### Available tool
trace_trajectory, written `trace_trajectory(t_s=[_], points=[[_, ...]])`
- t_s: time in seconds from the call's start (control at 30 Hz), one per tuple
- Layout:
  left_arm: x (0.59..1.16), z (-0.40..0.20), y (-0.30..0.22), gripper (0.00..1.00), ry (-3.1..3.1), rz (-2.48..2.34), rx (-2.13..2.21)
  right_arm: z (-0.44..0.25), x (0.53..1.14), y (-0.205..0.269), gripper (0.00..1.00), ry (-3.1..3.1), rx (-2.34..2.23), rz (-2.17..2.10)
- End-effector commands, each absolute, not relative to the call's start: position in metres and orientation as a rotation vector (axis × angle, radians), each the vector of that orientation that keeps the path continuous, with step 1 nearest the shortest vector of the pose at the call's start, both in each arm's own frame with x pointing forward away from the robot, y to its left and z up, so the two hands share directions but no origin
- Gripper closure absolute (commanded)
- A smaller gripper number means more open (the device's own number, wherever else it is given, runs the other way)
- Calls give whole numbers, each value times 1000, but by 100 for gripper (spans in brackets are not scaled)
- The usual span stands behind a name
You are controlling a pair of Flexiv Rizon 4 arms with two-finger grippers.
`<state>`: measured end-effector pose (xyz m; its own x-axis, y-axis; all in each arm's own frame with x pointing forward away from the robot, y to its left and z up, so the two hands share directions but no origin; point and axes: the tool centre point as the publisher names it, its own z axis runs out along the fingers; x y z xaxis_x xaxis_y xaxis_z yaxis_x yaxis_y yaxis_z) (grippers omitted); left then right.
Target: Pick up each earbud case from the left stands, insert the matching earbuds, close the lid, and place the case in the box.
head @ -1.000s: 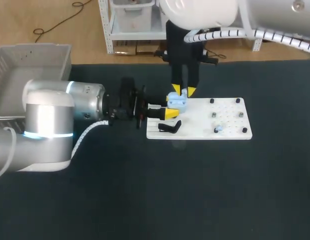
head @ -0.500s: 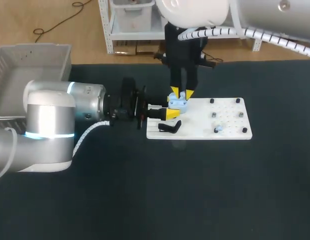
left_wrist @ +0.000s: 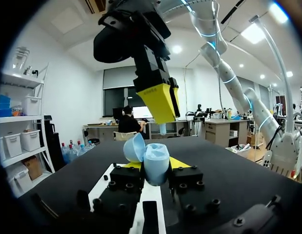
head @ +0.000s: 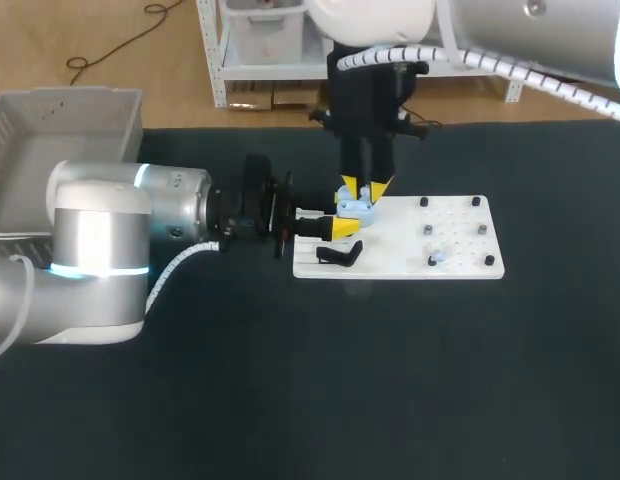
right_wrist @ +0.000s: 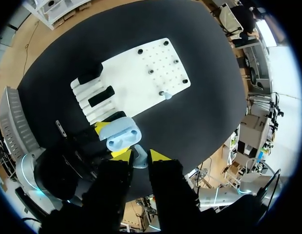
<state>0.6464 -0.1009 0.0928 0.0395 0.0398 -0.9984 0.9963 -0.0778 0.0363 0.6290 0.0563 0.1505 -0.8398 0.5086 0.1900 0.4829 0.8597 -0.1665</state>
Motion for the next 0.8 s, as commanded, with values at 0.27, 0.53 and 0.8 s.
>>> trace_trajectory(t_s=[0.27, 0.53, 0.8], points=[[646, 93, -102, 100, 1176, -1214, 1312, 147, 629, 62, 100, -2793, -770, 188], [646, 93, -102, 100, 1176, -1214, 1312, 144, 628, 61, 100, -2787, -777, 199], [646, 93, -102, 100, 1176, -1214, 1312, 141, 631, 60, 100, -2788, -781, 199]])
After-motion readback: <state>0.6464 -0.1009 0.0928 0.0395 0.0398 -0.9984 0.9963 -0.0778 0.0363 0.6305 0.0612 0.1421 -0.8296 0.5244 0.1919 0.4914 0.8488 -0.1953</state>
